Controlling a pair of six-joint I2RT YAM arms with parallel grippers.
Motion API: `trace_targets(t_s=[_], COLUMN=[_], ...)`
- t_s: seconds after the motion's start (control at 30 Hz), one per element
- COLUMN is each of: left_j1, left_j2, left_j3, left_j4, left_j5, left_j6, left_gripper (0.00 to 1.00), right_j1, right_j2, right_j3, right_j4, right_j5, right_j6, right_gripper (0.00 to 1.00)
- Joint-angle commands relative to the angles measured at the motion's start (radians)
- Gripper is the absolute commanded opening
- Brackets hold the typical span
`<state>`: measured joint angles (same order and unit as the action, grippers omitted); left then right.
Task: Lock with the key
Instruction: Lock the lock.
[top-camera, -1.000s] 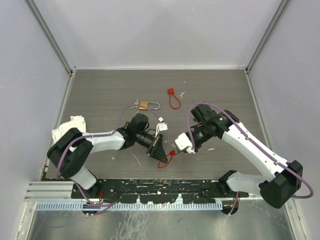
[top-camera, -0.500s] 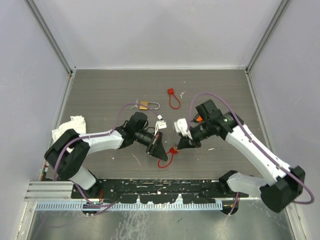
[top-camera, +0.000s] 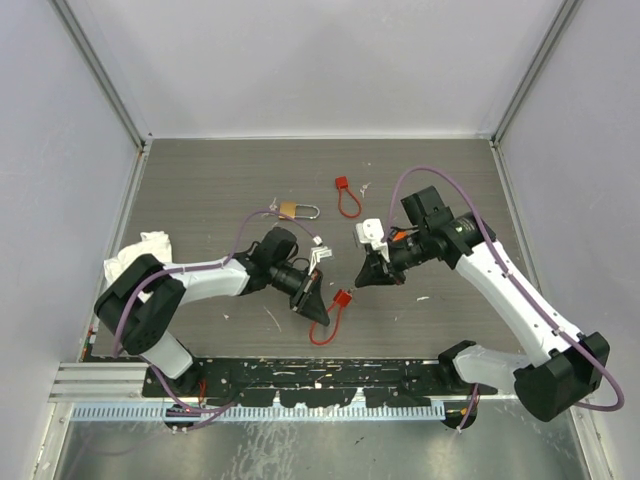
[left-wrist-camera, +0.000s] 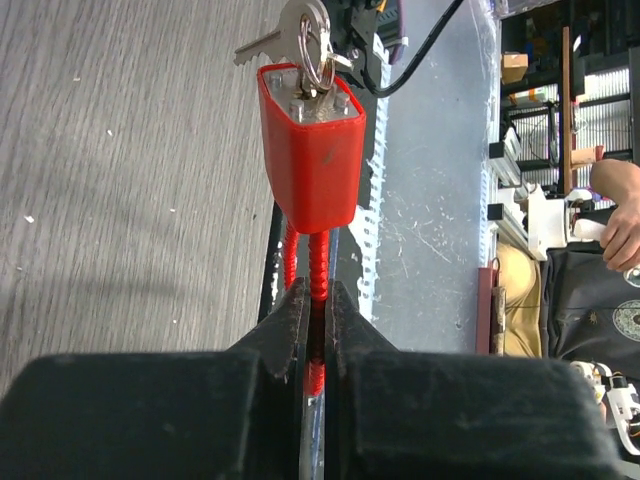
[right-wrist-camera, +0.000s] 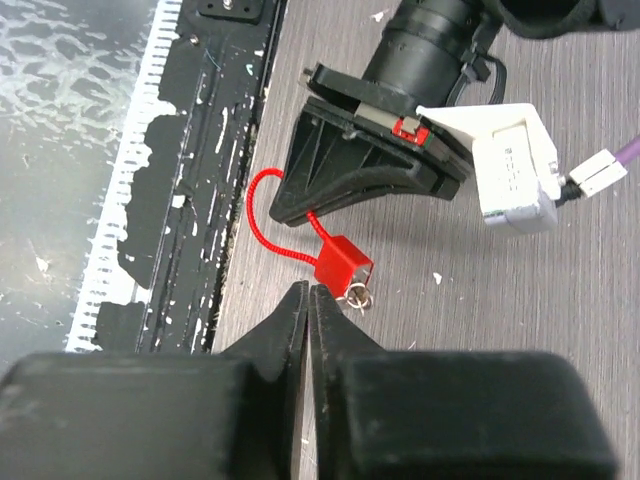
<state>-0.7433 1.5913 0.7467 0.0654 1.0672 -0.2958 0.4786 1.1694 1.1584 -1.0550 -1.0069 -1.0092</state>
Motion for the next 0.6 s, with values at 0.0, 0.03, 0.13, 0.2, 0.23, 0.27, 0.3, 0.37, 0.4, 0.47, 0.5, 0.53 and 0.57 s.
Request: trace_targets(t_s=[0.0, 0.03, 0.13, 0.2, 0.23, 0.27, 0.3, 0.37, 0.4, 0.47, 0.5, 0.53, 0.57], left_j1=[0.001, 0.001, -0.013, -0.026, -0.033, -0.044, -0.050, -0.062, -0.067, -0.073, -0.075, -0.077, -0.078], left_j2=[-0.047, -0.049, -0.062, -0.070, -0.074, -0.077, -0.081, -0.087, -0.090, -0.097, -0.100, -0.104, -0.107], left_j3=[0.009, 0.015, 0.035, 0.046, 0.052, 0.056, 0.060, 0.065, 0.068, 0.069, 0.069, 0.068, 0.066], left_j4=[-0.030, -0.048, -0.116, -0.155, -0.173, -0.183, -0.192, -0.205, -0.210, -0.213, -0.214, -0.214, -0.214], left_j5=[-0.005, -0.013, -0.035, -0.051, -0.059, -0.066, -0.074, -0.082, -0.084, -0.087, -0.087, -0.087, -0.087], left_j6=[0.051, 0.063, 0.108, 0.130, 0.138, 0.142, 0.148, 0.152, 0.155, 0.156, 0.157, 0.158, 0.158], left_gripper=[0.00, 0.00, 0.00, 0.00, 0.00, 0.00, 0.00, 0.00, 0.00, 0.00, 0.00, 0.00, 0.00], right_j1=[-0.003, -0.003, -0.003, -0.003, -0.003, -0.003, -0.002, -0.003, -0.003, -0.002, -0.002, -0.003, -0.003], right_j2=[-0.059, -0.065, -0.072, -0.074, -0.068, -0.057, -0.041, -0.008, 0.008, 0.030, 0.035, 0.038, 0.040], right_j3=[-0.077, -0.103, -0.182, -0.213, -0.223, -0.226, -0.226, -0.229, -0.231, -0.241, -0.248, -0.253, -0.257], right_j4=[0.110, 0.109, 0.125, 0.162, 0.202, 0.228, 0.231, 0.229, 0.216, 0.202, 0.202, 0.202, 0.202], right_j5=[0.013, -0.003, -0.049, -0.047, -0.042, -0.041, -0.045, -0.053, -0.056, -0.061, -0.061, -0.065, -0.071], right_j6=[0.057, 0.024, -0.077, -0.093, -0.066, -0.060, -0.067, -0.086, -0.109, -0.147, -0.156, -0.167, -0.172], right_gripper=[0.21, 0.30, 0.52, 0.57, 0.57, 0.58, 0.58, 0.58, 0.59, 0.60, 0.60, 0.60, 0.60])
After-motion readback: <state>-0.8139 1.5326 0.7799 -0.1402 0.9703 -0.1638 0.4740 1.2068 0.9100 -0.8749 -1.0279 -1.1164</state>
